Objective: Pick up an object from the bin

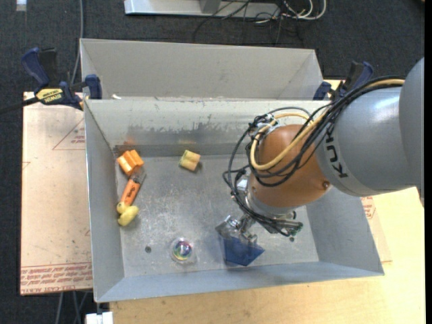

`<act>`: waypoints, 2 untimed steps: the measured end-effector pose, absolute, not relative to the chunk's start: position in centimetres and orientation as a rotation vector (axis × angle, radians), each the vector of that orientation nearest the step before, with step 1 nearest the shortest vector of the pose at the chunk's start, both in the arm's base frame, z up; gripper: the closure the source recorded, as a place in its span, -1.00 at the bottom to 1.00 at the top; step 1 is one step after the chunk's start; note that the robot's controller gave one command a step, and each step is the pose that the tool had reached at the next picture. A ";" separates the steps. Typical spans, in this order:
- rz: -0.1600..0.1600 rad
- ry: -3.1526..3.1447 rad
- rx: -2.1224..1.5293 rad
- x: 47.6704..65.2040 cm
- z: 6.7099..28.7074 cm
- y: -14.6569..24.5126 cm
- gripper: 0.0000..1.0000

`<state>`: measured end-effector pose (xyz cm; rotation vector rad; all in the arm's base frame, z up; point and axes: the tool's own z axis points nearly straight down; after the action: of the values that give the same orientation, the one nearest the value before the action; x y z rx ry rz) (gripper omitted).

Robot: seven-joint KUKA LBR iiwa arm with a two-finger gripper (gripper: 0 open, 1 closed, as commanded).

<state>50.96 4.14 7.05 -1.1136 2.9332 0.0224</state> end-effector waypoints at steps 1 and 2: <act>0.025 2.982 -0.955 55.5 7.1 7.3 1.00; 0.025 2.986 -0.953 55.3 7.0 7.1 -1.00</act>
Offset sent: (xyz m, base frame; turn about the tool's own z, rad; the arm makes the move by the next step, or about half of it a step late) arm 0.0431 0.0288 -0.0005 0.1070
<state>55.34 7.13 7.03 -0.9533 2.9864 0.0247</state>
